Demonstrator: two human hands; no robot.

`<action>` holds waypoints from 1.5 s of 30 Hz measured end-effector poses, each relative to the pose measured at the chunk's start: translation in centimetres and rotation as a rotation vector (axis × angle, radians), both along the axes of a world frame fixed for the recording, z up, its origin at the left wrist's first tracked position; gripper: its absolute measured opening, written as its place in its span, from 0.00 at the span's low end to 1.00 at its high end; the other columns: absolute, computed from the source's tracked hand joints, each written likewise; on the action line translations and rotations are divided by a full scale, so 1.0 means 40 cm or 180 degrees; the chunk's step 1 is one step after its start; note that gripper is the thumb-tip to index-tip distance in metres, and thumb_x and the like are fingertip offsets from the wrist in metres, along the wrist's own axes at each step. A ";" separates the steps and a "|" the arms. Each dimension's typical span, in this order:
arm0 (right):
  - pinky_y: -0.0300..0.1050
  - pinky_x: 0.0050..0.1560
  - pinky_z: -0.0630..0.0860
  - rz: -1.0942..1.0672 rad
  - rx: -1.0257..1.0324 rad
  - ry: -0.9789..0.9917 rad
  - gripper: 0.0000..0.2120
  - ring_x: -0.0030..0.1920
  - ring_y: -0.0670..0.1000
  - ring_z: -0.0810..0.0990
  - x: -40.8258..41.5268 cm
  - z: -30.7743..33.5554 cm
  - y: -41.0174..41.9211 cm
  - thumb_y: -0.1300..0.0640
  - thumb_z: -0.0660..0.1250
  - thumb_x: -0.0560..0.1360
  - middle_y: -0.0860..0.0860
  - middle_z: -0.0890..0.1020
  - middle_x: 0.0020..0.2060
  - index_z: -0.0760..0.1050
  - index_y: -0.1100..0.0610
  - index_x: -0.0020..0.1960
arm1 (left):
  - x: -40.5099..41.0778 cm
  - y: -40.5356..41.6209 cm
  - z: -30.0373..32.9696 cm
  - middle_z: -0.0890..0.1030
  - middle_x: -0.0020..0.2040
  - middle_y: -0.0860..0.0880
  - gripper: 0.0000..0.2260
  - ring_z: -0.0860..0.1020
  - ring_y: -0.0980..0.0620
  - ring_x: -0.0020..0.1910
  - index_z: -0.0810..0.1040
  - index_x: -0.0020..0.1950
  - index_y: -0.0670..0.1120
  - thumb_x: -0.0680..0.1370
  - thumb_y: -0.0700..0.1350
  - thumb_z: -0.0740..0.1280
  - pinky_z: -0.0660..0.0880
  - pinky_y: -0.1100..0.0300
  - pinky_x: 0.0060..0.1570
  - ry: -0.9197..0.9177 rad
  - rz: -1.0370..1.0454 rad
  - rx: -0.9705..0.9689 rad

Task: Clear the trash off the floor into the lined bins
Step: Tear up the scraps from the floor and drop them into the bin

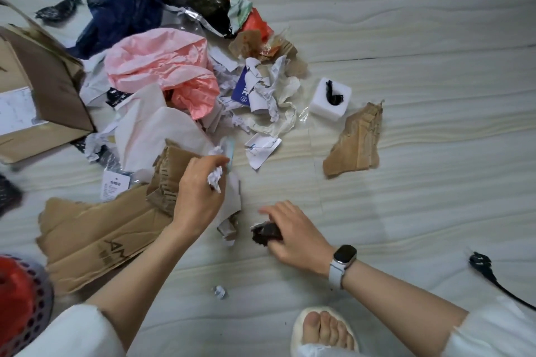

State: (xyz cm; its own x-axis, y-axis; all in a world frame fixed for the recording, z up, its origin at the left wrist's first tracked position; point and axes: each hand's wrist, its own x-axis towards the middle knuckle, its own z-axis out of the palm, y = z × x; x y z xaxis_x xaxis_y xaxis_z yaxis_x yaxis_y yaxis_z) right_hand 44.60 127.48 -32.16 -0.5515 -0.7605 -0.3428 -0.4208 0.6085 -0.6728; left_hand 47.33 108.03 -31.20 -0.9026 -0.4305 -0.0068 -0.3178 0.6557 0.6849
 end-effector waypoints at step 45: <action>0.39 0.52 0.74 0.0759 -0.2216 -0.0868 0.12 0.46 0.40 0.77 0.336 0.509 -0.861 0.61 0.68 0.71 0.48 0.79 0.46 0.71 0.57 0.54 | 0.673 -0.526 0.518 0.75 0.63 0.43 0.24 0.73 0.42 0.61 0.65 0.68 0.46 0.73 0.43 0.68 0.69 0.53 0.55 0.0096 0.2822 -0.0809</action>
